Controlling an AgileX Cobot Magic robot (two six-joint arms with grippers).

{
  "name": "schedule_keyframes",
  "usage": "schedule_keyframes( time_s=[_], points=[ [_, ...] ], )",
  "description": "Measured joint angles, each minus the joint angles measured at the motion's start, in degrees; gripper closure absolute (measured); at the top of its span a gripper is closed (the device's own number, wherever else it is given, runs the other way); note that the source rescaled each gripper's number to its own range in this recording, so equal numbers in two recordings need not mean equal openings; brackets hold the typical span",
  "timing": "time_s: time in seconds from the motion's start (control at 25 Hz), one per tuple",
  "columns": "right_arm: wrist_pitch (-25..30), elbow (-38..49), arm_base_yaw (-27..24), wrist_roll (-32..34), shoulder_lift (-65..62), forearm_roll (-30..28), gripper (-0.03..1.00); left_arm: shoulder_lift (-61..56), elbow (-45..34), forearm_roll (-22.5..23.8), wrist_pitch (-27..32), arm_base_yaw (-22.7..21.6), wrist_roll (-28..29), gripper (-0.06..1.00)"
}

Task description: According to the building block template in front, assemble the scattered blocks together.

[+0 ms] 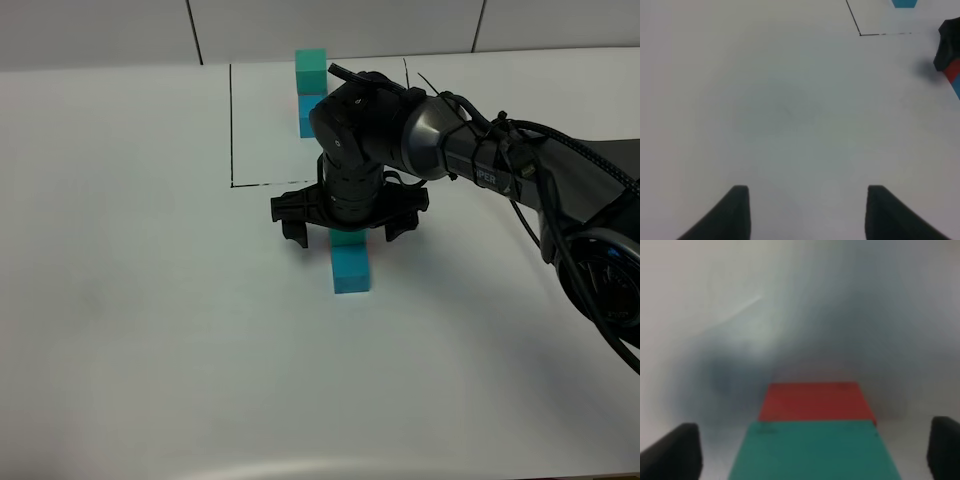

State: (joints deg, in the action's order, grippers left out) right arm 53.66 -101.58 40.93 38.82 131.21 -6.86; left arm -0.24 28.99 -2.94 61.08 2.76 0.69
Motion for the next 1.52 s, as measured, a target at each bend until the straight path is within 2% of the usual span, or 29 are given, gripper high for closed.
schedule_keyframes(
  time_s=[0.12, 0.28, 0.52, 0.68, 0.84, 1.04, 1.4, 1.52],
  points=[
    [0.2, 0.0, 0.0, -1.2, -0.5, 0.3, -0.03, 0.0, 0.0, 0.0, 0.0, 0.0, 0.0, 0.79],
    [1.2, 0.0, 0.6, -3.3, -3.3, 0.4, -0.03, 0.0, 0.0, 0.0, 0.0, 0.0, 0.0, 0.79],
    [3.1, 0.0, 1.6, -8.6, -8.9, 4.0, -0.03, 0.0, 0.0, 0.0, 0.0, 0.0, 0.0, 0.79],
    [6.3, 0.0, 1.6, -11.0, -12.0, 3.9, 0.03, 0.0, 0.0, 0.0, 0.0, 0.0, 0.0, 0.79],
    [9.0, 0.0, 0.1, -14.2, -14.3, 3.1, 0.13, 0.0, 0.0, 0.0, 0.0, 0.0, 0.0, 0.79],
    [7.6, 3.5, -5.2, -19.4, -18.4, 4.0, 0.23, 0.0, 0.0, 0.0, 0.0, 0.0, 0.1, 0.79],
    [-5.1, 22.9, -21.0, -24.6, -32.4, 6.2, 0.24, 0.0, 0.0, 0.0, 0.0, 0.0, 0.1, 0.79],
    [-7.0, 27.9, -26.7, -25.8, -37.7, 6.5, 0.24, 0.0, 0.0, 0.0, 0.0, 0.0, 0.1, 0.79]
  ],
)
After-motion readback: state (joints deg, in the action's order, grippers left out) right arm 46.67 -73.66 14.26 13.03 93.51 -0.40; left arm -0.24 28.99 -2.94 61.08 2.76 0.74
